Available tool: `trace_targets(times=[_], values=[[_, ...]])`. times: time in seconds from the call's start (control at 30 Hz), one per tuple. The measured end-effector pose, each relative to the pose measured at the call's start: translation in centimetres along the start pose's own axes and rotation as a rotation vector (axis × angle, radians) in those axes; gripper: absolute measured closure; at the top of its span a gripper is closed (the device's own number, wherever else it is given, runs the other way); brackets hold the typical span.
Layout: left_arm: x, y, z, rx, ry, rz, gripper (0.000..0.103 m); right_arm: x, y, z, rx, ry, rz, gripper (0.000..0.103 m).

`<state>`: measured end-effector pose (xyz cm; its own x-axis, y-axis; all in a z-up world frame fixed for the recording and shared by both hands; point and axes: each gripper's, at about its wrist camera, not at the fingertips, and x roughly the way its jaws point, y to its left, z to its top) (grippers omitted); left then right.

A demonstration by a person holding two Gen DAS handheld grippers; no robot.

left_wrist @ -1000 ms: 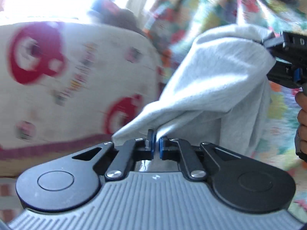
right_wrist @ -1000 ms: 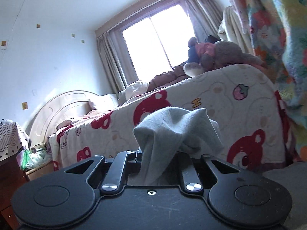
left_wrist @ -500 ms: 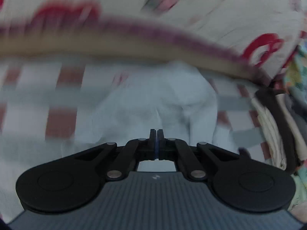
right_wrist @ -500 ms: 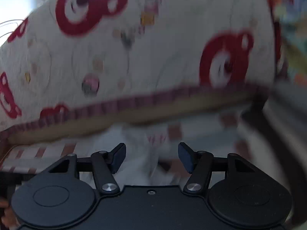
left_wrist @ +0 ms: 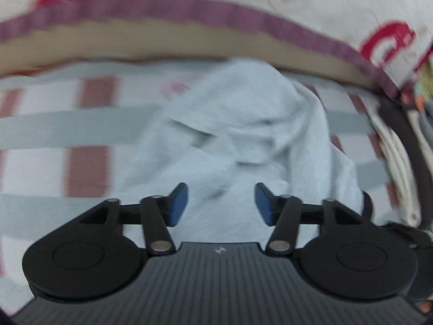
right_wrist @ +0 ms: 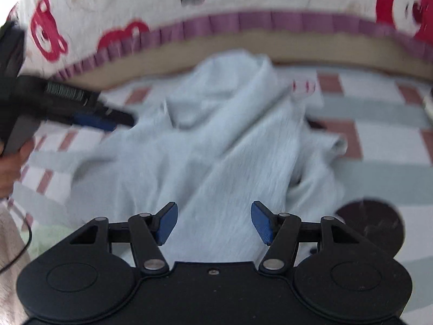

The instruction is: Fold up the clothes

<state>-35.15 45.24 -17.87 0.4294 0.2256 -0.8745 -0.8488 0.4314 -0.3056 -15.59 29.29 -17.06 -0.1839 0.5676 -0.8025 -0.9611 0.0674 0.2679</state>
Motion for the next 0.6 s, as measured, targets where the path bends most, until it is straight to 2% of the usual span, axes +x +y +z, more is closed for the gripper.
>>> trace_targets(times=[0.07, 0.17, 0.2, 0.23, 0.27, 0.3, 0.37, 0.4, 0.47, 0.5, 0.53, 0.57, 0.6], values=[[1.5, -0.7, 0.6, 0.059, 0.023, 0.035, 0.042, 0.7, -0.6, -0.4, 0.013, 0.028, -0.048, 0.038], [2.5, -2.0, 0.6, 0.188, -0.02, 0.173, 0.032, 0.4, -1.4, -0.6, 0.085, 0.026, -0.038, 0.037], [2.7, -2.2, 0.6, 0.21, -0.032, 0.203, 0.03, 0.4, -1.4, -0.6, 0.09, 0.035, -0.038, 0.037], [2.8, -2.0, 0.5, 0.206, -0.035, 0.208, 0.03, 0.5, -1.1, -0.7, 0.067, 0.053, -0.049, 0.042], [2.9, -1.8, 0.5, 0.19, -0.035, 0.202, 0.03, 0.7, -0.9, -0.8, 0.041, 0.069, -0.061, 0.081], [2.9, -1.6, 0.4, 0.175, -0.034, 0.196, 0.03, 0.9, -0.5, -0.9, 0.0, 0.07, -0.085, 0.101], [3.0, -1.1, 0.2, 0.155, -0.06, 0.191, 0.033, 1.1, 0.2, -1.1, -0.075, 0.07, -0.129, 0.102], [2.7, -0.9, 0.2, 0.153, -0.069, 0.197, 0.033, 0.9, 0.2, -0.9, -0.068, 0.049, -0.126, 0.102], [2.2, -0.7, 0.2, 0.15, -0.088, 0.208, 0.054, 0.1, 0.0, -0.3, -0.047, -0.012, -0.124, 0.102], [2.0, -0.5, 0.2, 0.148, -0.097, 0.214, 0.077, -0.7, -0.1, 0.0, -0.046, -0.055, -0.135, 0.102], [1.8, -0.4, 0.3, 0.147, -0.107, 0.219, 0.092, -1.6, -0.1, 0.2, -0.05, -0.094, -0.132, 0.102], [1.5, -0.2, 0.3, 0.145, -0.116, 0.225, 0.092, -2.4, -0.1, 0.4, -0.053, -0.129, -0.123, 0.101], [1.3, -0.1, 0.3, 0.144, -0.126, 0.231, 0.094, -2.8, 0.0, 0.3, -0.047, -0.131, -0.071, 0.101]])
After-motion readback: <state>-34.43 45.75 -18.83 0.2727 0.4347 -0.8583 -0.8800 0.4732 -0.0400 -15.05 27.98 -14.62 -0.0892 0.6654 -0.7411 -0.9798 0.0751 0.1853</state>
